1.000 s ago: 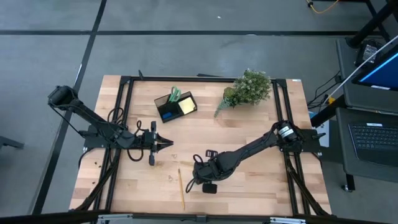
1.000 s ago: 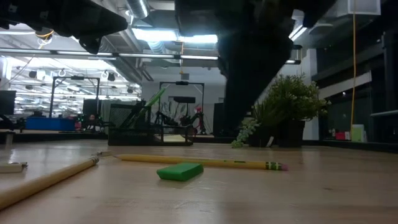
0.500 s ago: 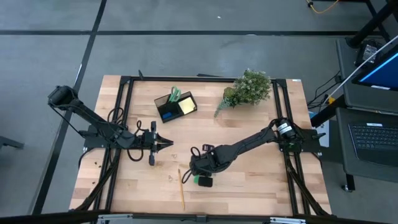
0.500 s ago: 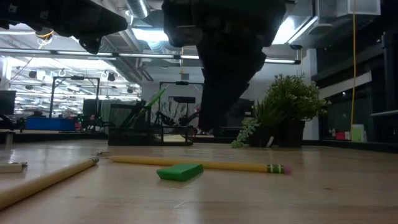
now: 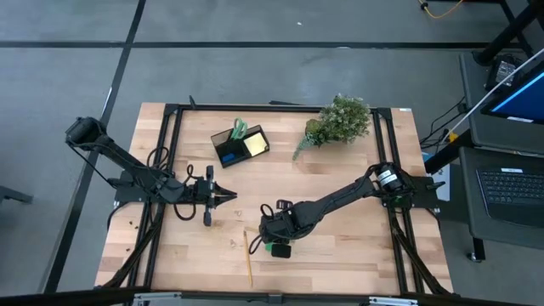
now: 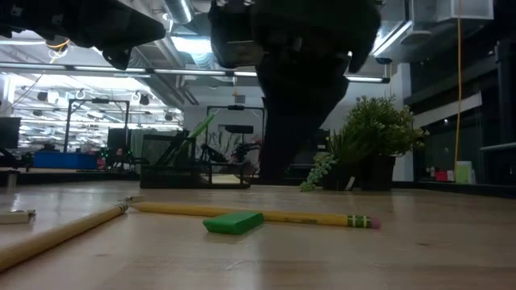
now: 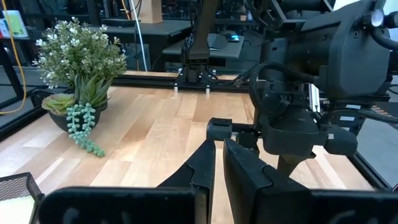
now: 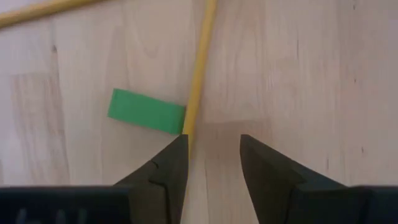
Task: Pick and place office supplies into organizer
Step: Put the top yellow pencil into the desk organizer
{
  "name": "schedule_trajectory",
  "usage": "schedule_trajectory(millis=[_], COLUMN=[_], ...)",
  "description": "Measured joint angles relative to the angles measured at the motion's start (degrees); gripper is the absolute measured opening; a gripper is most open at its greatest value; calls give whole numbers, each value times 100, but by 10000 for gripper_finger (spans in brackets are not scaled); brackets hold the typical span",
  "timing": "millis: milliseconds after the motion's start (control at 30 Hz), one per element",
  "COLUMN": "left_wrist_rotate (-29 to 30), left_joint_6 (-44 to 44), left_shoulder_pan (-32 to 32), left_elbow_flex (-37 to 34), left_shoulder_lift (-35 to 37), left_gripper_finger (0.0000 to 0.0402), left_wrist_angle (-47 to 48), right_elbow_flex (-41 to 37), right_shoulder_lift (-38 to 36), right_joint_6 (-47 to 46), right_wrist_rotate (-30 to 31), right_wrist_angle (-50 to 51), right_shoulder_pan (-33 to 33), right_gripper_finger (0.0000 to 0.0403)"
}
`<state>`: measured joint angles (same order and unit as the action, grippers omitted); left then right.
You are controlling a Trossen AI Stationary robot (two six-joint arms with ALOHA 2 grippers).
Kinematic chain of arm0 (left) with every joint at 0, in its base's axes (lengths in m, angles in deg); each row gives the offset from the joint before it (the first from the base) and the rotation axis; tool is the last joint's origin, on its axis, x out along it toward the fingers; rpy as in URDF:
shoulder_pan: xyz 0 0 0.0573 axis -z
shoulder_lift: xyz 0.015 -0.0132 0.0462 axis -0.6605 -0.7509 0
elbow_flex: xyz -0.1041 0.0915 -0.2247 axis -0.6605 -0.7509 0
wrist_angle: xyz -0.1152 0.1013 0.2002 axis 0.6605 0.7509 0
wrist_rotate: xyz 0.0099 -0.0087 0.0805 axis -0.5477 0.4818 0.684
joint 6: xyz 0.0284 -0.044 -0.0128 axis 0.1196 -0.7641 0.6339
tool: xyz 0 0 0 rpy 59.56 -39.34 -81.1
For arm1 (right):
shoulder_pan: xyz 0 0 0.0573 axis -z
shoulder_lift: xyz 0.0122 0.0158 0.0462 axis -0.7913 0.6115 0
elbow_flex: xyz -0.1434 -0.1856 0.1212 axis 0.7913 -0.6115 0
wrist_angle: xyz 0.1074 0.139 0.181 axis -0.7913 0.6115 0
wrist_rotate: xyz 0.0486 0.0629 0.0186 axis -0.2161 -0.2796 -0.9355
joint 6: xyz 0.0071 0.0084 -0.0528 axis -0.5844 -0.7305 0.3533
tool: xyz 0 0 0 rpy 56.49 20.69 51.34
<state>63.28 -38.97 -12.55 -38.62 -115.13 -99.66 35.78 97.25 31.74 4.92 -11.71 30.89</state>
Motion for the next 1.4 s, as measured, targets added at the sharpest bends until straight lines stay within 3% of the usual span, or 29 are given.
schedule_trajectory(millis=[433,600,1067,1400], left_wrist_rotate=[2,2,2,1], left_joint_6=[2,-3,-9,-9], left_shoulder_pan=[-1,-1,-1,-1], left_elbow_flex=[0,0,0,0], left_shoulder_lift=[1,1,1,1], left_gripper_finger=[27,28,26,26], left_wrist_angle=[31,5,42,42], right_elbow_flex=[7,4,18,22], right_shoulder_lift=[104,224,393,397], right_joint_6=[-164,-158,-137,143], right_wrist_rotate=[-45,265,288,-351], right_wrist_angle=[-163,-153,-94,-36], right_shoulder_pan=[-307,-300,-210,119], right_gripper_finger=[146,146,145,145])
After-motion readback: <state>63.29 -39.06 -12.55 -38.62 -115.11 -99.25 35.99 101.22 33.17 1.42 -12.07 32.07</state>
